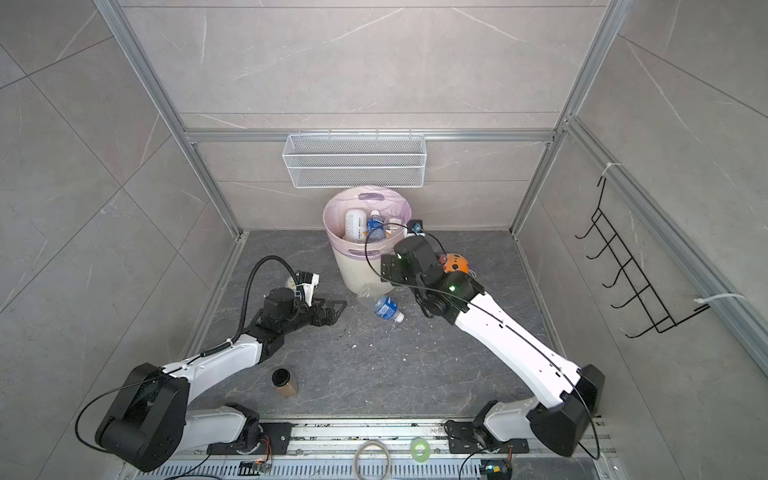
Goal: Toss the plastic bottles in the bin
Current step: 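Lower the right gripper onto the blue POCARI SWEAT bottle and close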
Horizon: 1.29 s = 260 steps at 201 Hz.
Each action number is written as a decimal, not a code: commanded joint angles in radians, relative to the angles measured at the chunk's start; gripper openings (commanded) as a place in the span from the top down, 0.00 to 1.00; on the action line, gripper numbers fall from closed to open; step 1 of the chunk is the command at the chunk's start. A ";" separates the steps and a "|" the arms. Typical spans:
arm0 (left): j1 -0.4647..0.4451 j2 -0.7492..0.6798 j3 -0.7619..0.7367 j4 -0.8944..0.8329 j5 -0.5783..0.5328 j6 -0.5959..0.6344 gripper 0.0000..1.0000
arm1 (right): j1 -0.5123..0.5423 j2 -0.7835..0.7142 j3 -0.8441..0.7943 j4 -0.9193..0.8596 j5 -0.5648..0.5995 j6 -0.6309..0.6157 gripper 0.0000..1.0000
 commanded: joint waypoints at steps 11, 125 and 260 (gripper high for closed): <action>-0.005 -0.096 -0.006 -0.021 -0.012 0.018 0.00 | 0.024 -0.156 -0.270 0.054 -0.065 0.109 0.01; -0.006 -0.130 -0.002 -0.073 -0.036 0.048 0.01 | 0.027 -0.224 -0.486 0.032 -0.044 0.158 0.01; -0.006 -0.098 0.008 -0.104 -0.104 0.057 0.01 | 0.034 -0.156 -0.701 0.128 -0.091 0.322 0.01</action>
